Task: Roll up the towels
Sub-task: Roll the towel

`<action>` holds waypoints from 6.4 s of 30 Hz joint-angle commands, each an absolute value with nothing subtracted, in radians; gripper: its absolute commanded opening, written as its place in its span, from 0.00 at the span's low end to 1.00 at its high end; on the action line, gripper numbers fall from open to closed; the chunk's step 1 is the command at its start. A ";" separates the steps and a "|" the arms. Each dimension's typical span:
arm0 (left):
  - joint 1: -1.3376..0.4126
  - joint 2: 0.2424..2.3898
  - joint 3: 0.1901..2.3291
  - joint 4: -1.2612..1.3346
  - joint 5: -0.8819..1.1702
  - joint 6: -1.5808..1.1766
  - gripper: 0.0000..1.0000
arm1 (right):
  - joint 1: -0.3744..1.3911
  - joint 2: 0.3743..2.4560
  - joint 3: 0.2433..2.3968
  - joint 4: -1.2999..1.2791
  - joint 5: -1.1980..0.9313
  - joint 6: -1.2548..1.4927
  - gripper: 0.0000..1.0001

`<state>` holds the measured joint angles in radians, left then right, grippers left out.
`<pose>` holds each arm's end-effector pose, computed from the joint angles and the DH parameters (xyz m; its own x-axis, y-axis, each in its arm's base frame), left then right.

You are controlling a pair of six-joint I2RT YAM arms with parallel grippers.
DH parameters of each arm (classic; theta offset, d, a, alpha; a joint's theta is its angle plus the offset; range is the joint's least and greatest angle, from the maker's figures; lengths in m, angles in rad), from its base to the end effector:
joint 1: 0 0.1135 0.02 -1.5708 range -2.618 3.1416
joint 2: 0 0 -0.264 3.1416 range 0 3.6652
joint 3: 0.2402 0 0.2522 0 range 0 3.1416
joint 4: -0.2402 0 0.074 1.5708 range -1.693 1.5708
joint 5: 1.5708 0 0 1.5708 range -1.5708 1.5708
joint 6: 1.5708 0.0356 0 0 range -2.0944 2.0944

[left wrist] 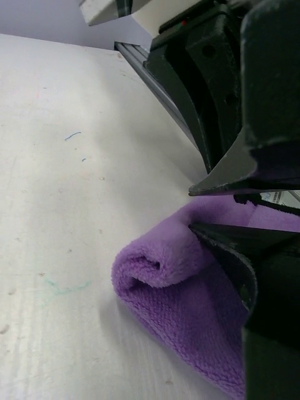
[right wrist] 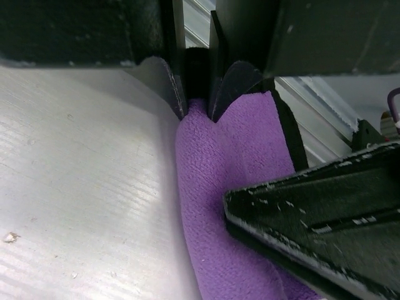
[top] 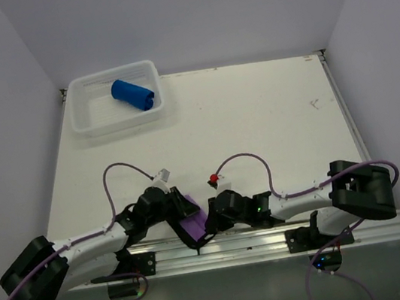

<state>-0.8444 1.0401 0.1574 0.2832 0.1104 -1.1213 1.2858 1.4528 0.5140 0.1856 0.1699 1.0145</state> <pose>0.1157 -0.1361 0.1284 -0.8865 -0.3500 -0.3028 0.0116 0.6372 -0.7706 0.0793 0.2494 0.1388 -0.8753 -0.0107 -0.4834 -0.3178 0.7662 0.5584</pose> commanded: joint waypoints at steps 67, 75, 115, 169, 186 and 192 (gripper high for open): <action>-0.650 1.298 0.661 -0.241 0.025 -0.732 0.54 | 1.382 1.706 0.876 -0.137 0.660 0.799 0.00; -0.655 1.339 0.653 -0.222 0.003 -0.729 0.53 | 1.400 1.718 0.907 -0.158 0.655 0.752 0.00; -0.695 1.175 0.365 -0.022 -0.143 -0.824 0.00 | 1.609 2.029 1.376 -0.833 1.037 0.762 0.00; -0.699 1.146 -0.046 0.718 -0.179 -0.940 0.00 | 1.458 1.368 0.795 -0.112 0.482 0.673 0.39; -0.726 1.115 -0.044 0.684 -0.216 -0.948 0.00 | 1.216 1.480 0.644 0.205 0.144 0.871 0.44; -0.730 1.114 -0.046 0.684 -0.218 -0.948 0.00 | 1.216 1.514 0.621 0.204 0.189 0.868 0.46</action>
<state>-0.7254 1.1259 0.0540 0.6617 -0.1734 -0.9508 1.2171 1.4960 0.6308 0.1570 0.1810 0.8528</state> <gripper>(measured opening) 0.026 0.455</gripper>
